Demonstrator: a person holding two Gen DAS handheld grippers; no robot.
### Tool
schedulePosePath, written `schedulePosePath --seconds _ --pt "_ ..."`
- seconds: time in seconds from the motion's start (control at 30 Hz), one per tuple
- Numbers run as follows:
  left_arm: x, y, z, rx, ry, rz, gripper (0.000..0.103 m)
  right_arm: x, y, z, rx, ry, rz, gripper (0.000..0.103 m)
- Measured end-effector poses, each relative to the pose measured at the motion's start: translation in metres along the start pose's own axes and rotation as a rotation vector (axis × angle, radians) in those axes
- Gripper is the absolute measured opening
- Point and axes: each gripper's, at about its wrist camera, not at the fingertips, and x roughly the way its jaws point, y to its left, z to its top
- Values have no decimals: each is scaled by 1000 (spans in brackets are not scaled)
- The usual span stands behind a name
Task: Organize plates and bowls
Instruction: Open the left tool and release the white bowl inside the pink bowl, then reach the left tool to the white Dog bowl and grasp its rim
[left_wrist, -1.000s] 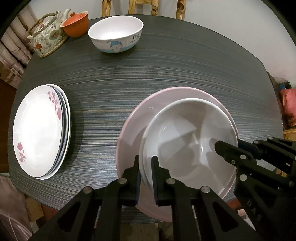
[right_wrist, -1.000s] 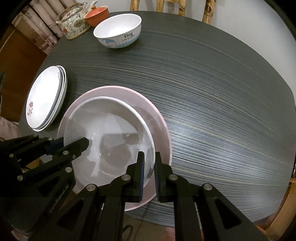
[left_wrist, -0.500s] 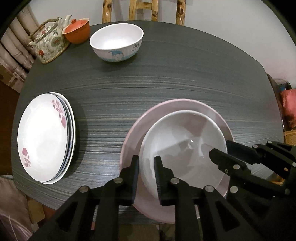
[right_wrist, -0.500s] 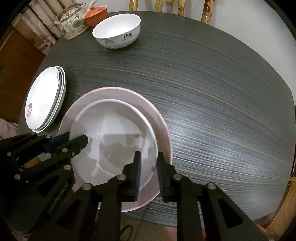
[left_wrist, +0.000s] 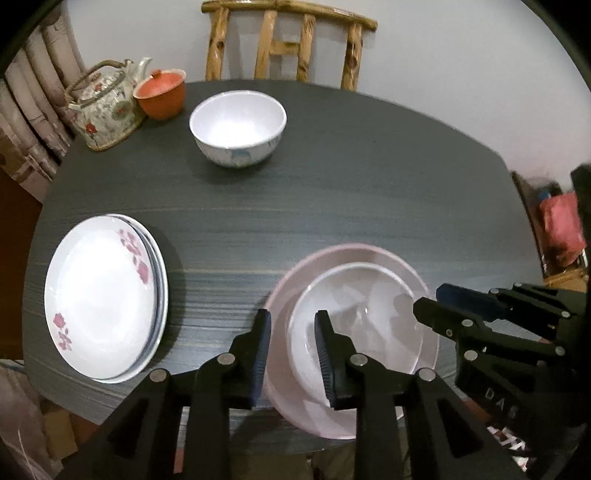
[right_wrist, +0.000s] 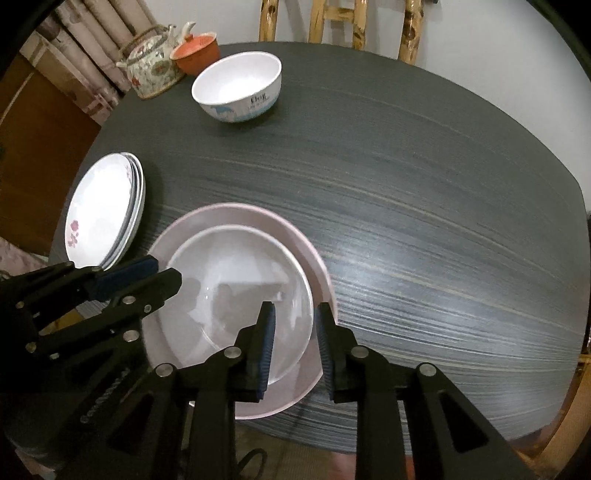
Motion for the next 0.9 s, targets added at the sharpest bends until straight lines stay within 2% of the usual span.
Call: schedulePosePath --seconds 0.2,0.4,0.63,0.8,0.9 --pt "-13 33 19 -84 -54 3 25 -12 -8 7 38 -39 40 22" --pt "-14 74 49 -185 -83 40 25 -16 -10 28 60 -80 73 22" --pt "1 101 86 -229 -71 57 25 -6 -14 65 52 -77 91 22" --pt "21 108 112 -249 -58 44 25 2 -23 100 48 -71 84 22" --pt "34 114 126 -261 -39 22 25 8 -25 119 49 -78 113 23"
